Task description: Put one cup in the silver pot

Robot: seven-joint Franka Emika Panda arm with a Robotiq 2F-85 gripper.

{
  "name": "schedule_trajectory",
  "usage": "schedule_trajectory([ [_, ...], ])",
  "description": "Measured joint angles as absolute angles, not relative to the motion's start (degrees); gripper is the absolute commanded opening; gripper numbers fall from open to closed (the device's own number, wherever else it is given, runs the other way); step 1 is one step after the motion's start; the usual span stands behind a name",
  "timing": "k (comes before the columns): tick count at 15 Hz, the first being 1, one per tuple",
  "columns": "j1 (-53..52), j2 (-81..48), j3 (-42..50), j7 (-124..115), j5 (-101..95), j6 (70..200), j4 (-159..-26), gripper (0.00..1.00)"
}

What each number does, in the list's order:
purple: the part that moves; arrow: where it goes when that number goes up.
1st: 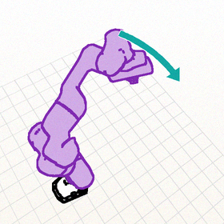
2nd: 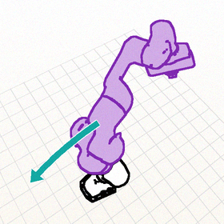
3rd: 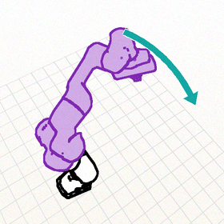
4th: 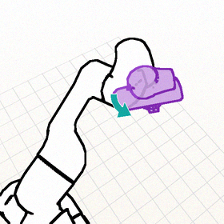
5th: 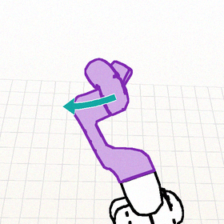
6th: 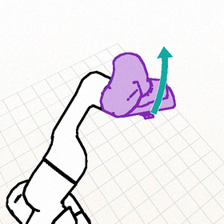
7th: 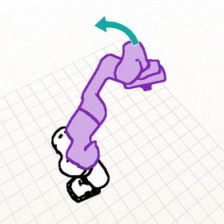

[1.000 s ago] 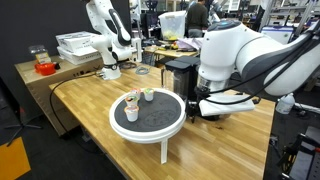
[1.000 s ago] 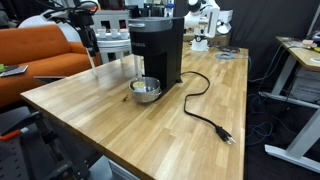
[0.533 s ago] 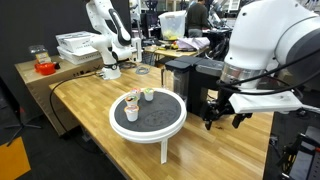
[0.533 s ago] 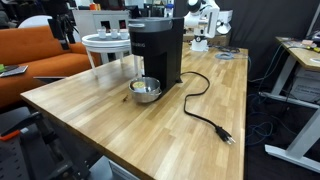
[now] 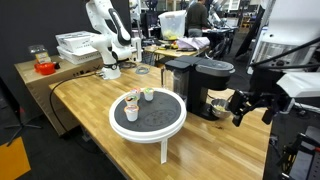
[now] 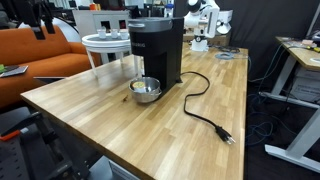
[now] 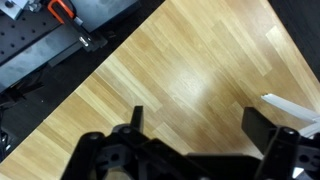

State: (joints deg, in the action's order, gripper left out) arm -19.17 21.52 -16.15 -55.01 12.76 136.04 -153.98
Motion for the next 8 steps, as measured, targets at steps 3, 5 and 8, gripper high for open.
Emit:
schedule_trajectory([
  [3,-19.41,28.38,-16.23,-54.94,15.94,131.93,-156.61,1.00],
  [5,-19.56,30.42,-16.23,-54.94,16.45,131.52,-157.61,1.00],
  [8,-19.57,30.39,-16.23,-54.94,16.45,131.52,-157.84,1.00],
])
